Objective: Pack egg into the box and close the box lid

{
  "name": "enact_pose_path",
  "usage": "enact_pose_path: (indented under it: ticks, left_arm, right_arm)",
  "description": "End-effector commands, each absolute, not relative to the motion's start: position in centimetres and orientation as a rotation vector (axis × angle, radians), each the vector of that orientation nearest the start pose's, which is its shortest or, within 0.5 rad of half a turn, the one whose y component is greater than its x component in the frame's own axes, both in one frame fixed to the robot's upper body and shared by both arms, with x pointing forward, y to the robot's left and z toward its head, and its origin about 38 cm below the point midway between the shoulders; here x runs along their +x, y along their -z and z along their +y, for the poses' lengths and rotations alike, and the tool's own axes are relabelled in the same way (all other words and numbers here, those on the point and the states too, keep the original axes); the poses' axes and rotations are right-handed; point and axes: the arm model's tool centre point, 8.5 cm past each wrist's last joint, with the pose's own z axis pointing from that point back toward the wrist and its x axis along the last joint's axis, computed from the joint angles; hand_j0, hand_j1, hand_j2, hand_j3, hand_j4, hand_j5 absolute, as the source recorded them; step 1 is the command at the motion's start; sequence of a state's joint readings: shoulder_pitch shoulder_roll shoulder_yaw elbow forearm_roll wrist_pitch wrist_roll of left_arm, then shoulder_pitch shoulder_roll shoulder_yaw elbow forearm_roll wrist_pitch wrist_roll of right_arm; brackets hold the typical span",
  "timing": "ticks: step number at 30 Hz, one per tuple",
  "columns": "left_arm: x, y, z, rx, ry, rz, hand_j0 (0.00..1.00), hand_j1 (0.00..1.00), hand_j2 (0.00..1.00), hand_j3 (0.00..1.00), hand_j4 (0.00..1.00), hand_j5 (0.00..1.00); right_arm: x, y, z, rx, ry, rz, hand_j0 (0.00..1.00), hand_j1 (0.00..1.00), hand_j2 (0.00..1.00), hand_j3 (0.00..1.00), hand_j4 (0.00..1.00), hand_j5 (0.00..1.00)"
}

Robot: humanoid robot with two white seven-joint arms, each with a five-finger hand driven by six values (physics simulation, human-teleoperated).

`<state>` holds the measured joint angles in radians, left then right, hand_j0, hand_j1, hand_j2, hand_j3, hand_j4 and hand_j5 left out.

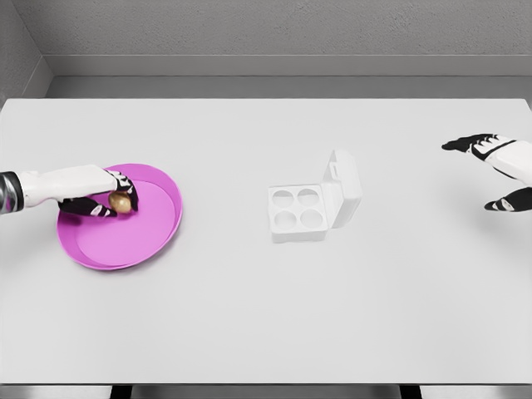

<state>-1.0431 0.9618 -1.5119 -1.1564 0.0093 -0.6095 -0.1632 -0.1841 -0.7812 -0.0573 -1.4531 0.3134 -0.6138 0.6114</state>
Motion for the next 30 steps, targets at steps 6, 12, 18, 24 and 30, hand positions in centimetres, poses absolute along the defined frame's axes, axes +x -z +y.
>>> enact_pose_path:
  ticks: [6,12,18,24,30]
  left_arm:
    - [44.5,-15.9,35.8,0.204,1.863,-1.287,0.41,0.41,0.41,0.41,0.41,0.41]
    - [44.9,-16.5,34.8,0.202,1.857,-1.325,0.40,0.40,0.40,0.40,0.40,0.40]
    - [45.6,-17.4,33.1,0.192,1.865,-1.378,0.40,0.40,0.40,0.40,0.40,0.40]
    - [46.4,-18.1,31.0,0.172,1.875,-1.425,0.40,0.40,0.40,0.40,0.40,0.40]
    - [46.9,-18.7,29.7,0.157,1.863,-1.468,0.40,0.40,0.40,0.40,0.40,0.40]
  right_arm:
    - [38.2,-21.0,-43.3,-0.522,-1.604,-1.441,1.00,1.00,1.00,1.00,1.00,1.00]
    - [38.2,-20.8,-42.9,-0.515,-1.613,-1.443,1.00,1.00,1.00,1.00,1.00,1.00]
    - [38.2,-20.8,-42.9,-0.515,-1.613,-1.443,1.00,1.00,1.00,1.00,1.00,1.00]
    - [38.2,-20.8,-43.0,-0.516,-1.614,-1.441,1.00,1.00,1.00,1.00,1.00,1.00]
    - [38.2,-20.8,-43.0,-0.516,-1.614,-1.441,1.00,1.00,1.00,1.00,1.00,1.00]
